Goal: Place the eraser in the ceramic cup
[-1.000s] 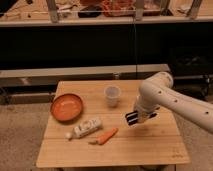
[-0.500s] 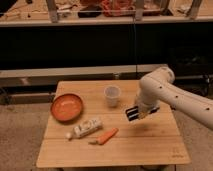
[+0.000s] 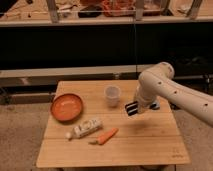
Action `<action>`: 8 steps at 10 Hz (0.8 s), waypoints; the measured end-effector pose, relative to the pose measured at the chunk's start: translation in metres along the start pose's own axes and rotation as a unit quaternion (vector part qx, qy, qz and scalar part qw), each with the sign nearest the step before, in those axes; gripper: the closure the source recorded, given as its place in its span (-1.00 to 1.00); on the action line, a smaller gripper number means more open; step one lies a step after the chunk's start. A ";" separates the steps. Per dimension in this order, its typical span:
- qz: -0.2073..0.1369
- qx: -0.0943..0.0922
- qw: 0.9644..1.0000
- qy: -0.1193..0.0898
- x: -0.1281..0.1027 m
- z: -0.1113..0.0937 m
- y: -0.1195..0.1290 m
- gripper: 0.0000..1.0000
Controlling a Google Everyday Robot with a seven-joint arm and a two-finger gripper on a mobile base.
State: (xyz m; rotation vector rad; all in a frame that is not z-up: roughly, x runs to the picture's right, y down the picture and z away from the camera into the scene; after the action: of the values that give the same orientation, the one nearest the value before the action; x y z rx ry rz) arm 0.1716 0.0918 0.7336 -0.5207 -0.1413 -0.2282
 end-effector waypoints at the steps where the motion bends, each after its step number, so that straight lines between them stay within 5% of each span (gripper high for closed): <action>1: -0.001 0.003 1.000 0.002 0.000 -0.001 -0.005 1.00; 8: -0.010 0.040 0.999 0.020 0.003 -0.013 -0.048 1.00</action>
State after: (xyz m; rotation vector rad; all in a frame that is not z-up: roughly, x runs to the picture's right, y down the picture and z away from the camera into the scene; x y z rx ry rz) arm 0.1634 0.0444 0.7453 -0.4360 -0.1168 -0.2506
